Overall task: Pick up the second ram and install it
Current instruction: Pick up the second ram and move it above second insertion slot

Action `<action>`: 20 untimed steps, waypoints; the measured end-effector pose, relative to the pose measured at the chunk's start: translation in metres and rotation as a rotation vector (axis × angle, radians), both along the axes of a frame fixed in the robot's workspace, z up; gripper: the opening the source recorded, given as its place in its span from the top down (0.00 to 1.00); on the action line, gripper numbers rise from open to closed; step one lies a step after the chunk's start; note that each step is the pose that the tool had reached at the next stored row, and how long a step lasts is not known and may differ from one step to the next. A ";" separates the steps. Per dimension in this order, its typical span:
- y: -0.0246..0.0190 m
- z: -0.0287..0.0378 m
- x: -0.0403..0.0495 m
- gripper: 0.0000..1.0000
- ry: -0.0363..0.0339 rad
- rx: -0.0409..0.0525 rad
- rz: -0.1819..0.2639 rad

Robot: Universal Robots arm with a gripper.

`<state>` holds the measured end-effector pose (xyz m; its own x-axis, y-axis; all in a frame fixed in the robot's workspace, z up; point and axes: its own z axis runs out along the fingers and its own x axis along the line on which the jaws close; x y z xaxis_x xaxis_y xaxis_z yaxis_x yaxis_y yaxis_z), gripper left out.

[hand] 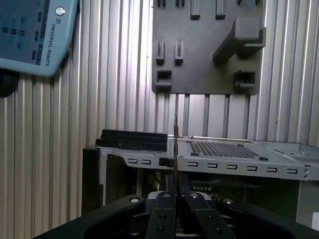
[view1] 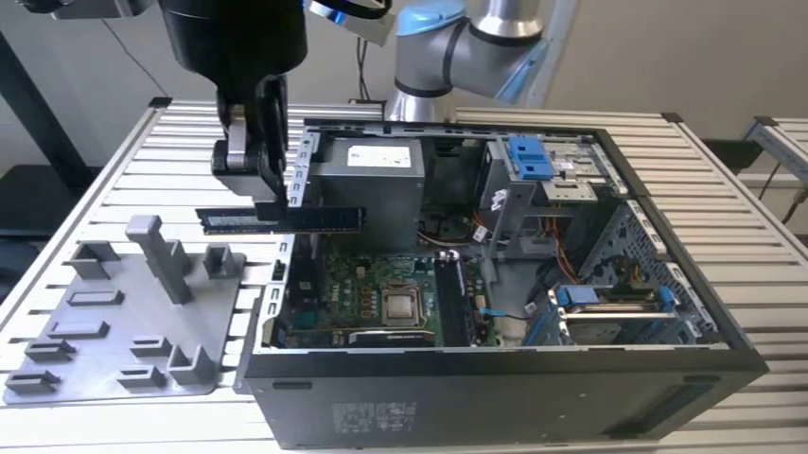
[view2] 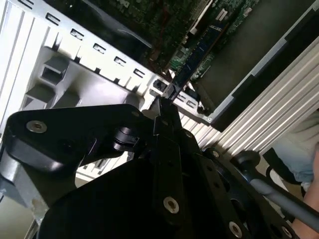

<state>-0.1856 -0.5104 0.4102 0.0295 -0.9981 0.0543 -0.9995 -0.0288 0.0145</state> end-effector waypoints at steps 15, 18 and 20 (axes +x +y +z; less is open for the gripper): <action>0.0000 0.0000 0.0166 0.87 0.0000 0.0001 0.000; 0.0000 0.0000 0.0213 0.87 0.0001 -0.0001 0.000; 0.0000 0.0000 0.0246 0.87 0.0000 0.0000 0.000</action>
